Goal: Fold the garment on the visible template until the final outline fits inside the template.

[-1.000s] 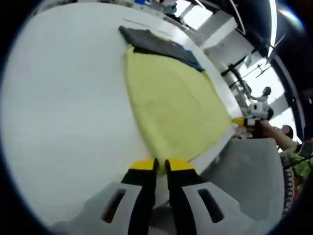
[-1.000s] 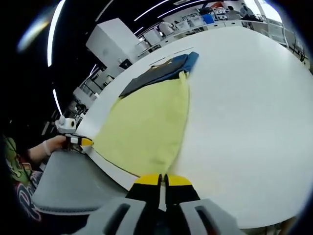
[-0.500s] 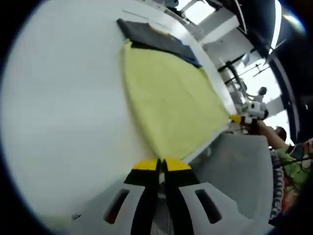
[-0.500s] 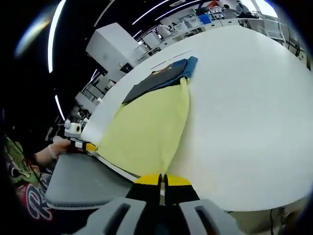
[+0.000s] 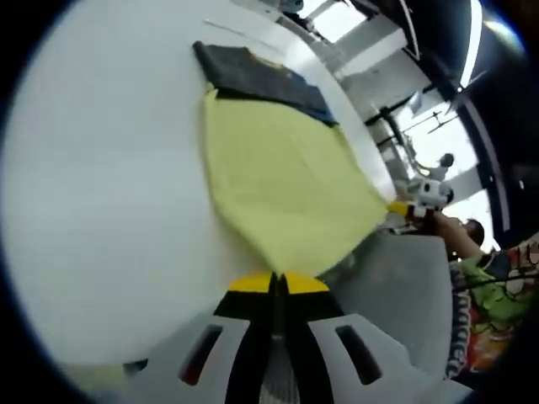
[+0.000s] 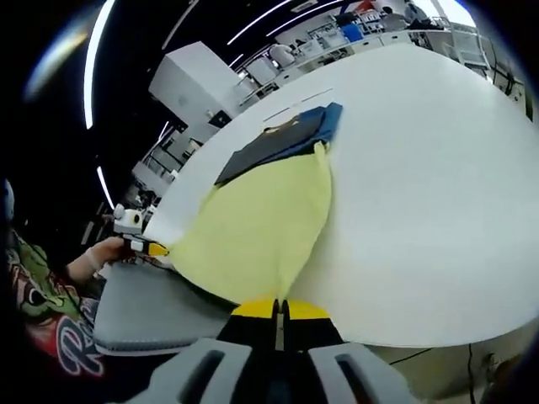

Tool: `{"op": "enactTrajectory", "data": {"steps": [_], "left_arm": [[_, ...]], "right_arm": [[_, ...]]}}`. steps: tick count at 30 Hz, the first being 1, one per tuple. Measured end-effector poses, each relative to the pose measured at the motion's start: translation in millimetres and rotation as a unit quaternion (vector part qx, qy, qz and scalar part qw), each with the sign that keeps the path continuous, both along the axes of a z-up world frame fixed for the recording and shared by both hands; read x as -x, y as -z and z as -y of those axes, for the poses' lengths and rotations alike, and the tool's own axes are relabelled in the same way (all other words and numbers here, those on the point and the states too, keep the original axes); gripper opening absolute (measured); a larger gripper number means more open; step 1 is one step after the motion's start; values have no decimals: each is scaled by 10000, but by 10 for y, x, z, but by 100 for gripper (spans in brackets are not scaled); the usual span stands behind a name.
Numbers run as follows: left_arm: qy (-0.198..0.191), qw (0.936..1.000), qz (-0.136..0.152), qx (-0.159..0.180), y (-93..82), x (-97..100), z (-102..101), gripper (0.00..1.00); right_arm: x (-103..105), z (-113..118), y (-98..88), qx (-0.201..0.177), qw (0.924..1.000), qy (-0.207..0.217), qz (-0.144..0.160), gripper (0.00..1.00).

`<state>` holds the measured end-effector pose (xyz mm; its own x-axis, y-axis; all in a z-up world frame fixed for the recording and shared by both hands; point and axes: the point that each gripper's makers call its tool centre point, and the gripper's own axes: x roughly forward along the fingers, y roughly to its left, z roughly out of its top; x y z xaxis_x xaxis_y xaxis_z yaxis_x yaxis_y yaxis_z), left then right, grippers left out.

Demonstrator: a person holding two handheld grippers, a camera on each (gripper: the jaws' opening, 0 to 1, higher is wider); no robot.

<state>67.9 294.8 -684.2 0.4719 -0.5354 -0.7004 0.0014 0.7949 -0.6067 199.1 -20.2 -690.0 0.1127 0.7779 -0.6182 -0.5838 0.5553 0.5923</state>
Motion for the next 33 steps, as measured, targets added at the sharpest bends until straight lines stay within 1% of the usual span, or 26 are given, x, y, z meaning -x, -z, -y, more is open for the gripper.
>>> {"op": "enactTrajectory", "data": {"steps": [2, 4, 7, 8, 9, 11, 13, 17, 18, 19, 20, 25, 29, 31, 32, 33], "left_arm": [[-80, 9999, 99, 35, -66, -56, -20, 0], [-177, 9993, 312, 82, -181, -152, -40, 0], [-263, 9982, 544, 4, -292, -283, -110, 0], [-319, 9975, 629, 41, -329, -332, -127, 0], [-379, 9972, 641, 76, -359, -378, -155, 0], [-373, 9963, 775, -33, -408, -471, -206, 0], [-398, 9952, 895, -33, -473, -561, -228, 0], [-478, 9924, 1127, -93, -599, -756, -312, 0], [-504, 9912, 1221, -90, -644, -825, -342, 0], [-538, 9907, 1250, -91, -661, -863, -367, 0], [-523, 9893, 1352, -173, -694, -934, -408, 0], [-590, 9860, 1536, -276, -777, -1184, -541, 0], [-704, 9828, 1679, -309, -847, -1418, -666, 0], [-719, 9808, 1771, -385, -888, -1531, -730, 0], [-728, 9805, 1784, -393, -897, -1552, -743, 0], [-768, 9791, 1844, -394, -933, -1620, -783, 0]], "right_arm": [[-33, -11, -36, -15, 10000, 11, 23, 0], [-83, -38, -97, -55, 9999, -1, 94, 0], [-175, -77, -180, -117, 9998, 5, 187, 0], [-232, -94, -219, -189, 9996, 44, 207, 0], [-269, -104, -243, -222, 9995, 69, 219, 0], [-360, -124, -295, -282, 9992, 125, 266, 0], [-478, -166, -384, -403, 9984, 211, 331, 0], [-674, -236, -521, -492, 9974, 206, 493, 0], [-746, -265, -574, -528, 9969, 189, 555, 0], [-817, -293, -626, -582, 9963, 196, 605, 0], [-870, -315, -662, -612, 9960, 202, 616, 0], [-1128, -505, -872, -726, 9934, 145, 873, 0], [-1334, -649, -993, -709, 9917, 58, 1072, 0], [-1450, -729, -1068, -711, 9901, 17, 1211, 0], [-1513, -779, -1109, -728, 9894, -15, 1257, 0], [-1549, -805, -1127, -722, 9892, -26, 1278, 0]]}}
